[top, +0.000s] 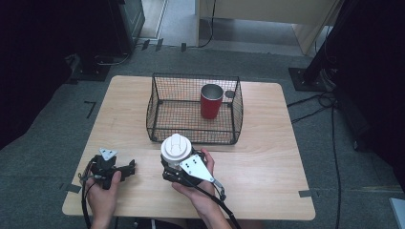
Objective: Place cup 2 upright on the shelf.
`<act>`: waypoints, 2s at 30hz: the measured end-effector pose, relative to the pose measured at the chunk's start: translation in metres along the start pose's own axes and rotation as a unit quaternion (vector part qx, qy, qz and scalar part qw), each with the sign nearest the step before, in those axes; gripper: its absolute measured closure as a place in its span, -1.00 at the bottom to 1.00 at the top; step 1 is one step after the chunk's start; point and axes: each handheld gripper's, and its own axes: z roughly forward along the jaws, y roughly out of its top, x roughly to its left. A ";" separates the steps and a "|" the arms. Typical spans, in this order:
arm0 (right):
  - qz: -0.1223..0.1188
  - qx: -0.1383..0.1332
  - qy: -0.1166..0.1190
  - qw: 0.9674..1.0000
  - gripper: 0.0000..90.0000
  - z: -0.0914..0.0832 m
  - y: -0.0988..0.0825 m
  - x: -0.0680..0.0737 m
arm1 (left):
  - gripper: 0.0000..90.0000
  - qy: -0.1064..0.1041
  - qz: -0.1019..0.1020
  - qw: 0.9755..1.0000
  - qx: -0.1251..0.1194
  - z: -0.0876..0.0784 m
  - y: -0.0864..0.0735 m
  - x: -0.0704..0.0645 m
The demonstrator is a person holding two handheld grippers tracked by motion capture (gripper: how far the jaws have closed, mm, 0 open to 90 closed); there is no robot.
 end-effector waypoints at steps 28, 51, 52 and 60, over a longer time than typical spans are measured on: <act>-0.009 -0.082 0.005 0.997 -0.65 0.016 0.070 0.001 | -0.99 0.000 0.001 1.000 0.001 0.000 0.000 0.000; -0.020 -0.110 0.009 0.994 -0.65 0.047 0.107 0.000 | -0.99 0.000 0.002 1.000 0.002 0.000 0.000 0.000; -0.020 -0.110 0.009 0.994 -0.65 0.047 0.107 0.000 | -0.99 0.000 0.001 1.000 0.002 0.000 0.000 0.000; -0.016 -0.117 -0.002 0.993 -0.65 0.059 0.115 -0.008 | -0.99 0.000 0.001 1.000 0.001 0.000 0.000 0.000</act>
